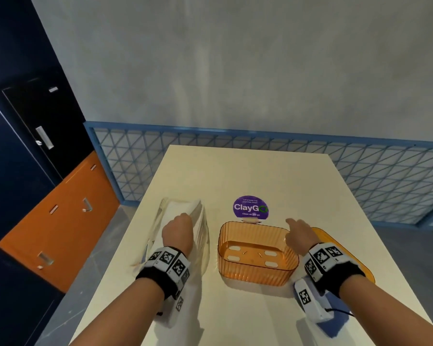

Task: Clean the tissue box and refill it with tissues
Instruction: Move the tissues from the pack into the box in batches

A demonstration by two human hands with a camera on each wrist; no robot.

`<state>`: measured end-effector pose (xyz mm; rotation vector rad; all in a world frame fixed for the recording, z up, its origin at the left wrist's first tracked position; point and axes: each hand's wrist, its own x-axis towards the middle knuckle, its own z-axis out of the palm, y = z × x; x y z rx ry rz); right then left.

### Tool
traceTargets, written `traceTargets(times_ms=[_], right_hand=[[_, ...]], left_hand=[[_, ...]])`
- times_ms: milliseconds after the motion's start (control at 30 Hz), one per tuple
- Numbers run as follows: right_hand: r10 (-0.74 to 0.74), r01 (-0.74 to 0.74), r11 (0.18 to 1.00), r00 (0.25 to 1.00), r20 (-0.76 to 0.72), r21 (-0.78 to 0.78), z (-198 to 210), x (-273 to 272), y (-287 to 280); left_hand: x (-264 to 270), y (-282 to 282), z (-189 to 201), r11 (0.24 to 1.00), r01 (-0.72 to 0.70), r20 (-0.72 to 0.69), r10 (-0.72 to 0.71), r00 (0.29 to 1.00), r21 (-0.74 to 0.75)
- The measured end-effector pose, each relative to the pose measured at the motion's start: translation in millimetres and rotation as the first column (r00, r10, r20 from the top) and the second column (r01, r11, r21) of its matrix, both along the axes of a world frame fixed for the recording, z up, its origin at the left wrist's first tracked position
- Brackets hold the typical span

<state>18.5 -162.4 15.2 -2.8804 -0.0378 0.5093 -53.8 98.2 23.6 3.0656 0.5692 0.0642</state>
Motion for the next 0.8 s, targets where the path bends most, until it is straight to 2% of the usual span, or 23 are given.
traceTargets(times_ms=[67, 100, 133, 167, 233, 300, 400, 500, 567, 633, 700, 733, 767, 800], right_hand=[[-0.020, 0.002, 0.991, 0.990, 0.137, 0.132, 13, 3, 8], [-0.023, -0.017, 0.973, 0.985, 0.169, 0.231, 22, 5, 16], [-0.022, -0.030, 0.932, 0.990, 0.139, 0.361, 30, 6, 24], [-0.024, 0.002, 0.855, 0.999, 0.036, 0.518, 39, 6, 35], [0.011, 0.210, 0.629, 0.960, -0.279, 0.748, 57, 4, 58], [0.088, 0.392, 0.480, 0.869, -0.488, 0.785, 71, 4, 75], [0.233, 0.520, 0.375, 0.748, -0.621, 0.768, 82, 10, 92], [0.266, 0.537, 0.374, 0.719, -0.642, 0.756, 92, 14, 104], [0.219, 0.498, 0.414, 0.758, -0.614, 0.762, 98, 16, 111], [0.231, 0.372, 0.488, 0.817, -0.528, 0.790, 104, 20, 114], [0.302, 0.249, 0.506, 0.845, -0.440, 0.826, 110, 22, 113], [0.330, 0.205, 0.497, 0.854, -0.402, 0.843, 112, 22, 112], [0.347, 0.172, 0.480, 0.863, -0.367, 0.860, 113, 22, 110], [0.359, 0.148, 0.461, 0.870, -0.337, 0.875, 115, 21, 108]], left_hand=[[0, 4, 9, 0.997, -0.012, -0.007, 0.012, 1.000, -0.070], [0, 5, 14, 0.994, -0.013, 0.030, 0.016, 0.999, -0.104], [0, 7, 17, 0.992, 0.000, 0.088, 0.011, 0.996, -0.126], [-3, 7, 25, 0.991, 0.018, 0.158, 0.003, 0.987, -0.130], [-12, 3, 35, 0.986, 0.098, 0.304, -0.052, 0.951, -0.138], [-22, -3, 40, 0.971, 0.193, 0.370, -0.128, 0.920, -0.144], [-32, -7, 39, 0.941, 0.306, 0.459, -0.212, 0.863, -0.140], [-40, -8, 29, 0.904, 0.425, 0.536, -0.339, 0.773, -0.042], [-42, -5, 19, 0.875, 0.484, 0.549, -0.413, 0.727, 0.018], [-44, 1, 10, 0.861, 0.509, 0.575, -0.425, 0.699, 0.018], [-47, 6, 2, 0.881, 0.470, 0.603, -0.347, 0.719, -0.054], [-50, 7, 0, 0.886, 0.436, 0.628, -0.252, 0.736, -0.156], [-52, 7, 4, 0.868, 0.392, 0.659, -0.104, 0.745, -0.306], [-52, 6, 10, 0.796, 0.354, 0.669, 0.085, 0.738, -0.491]])
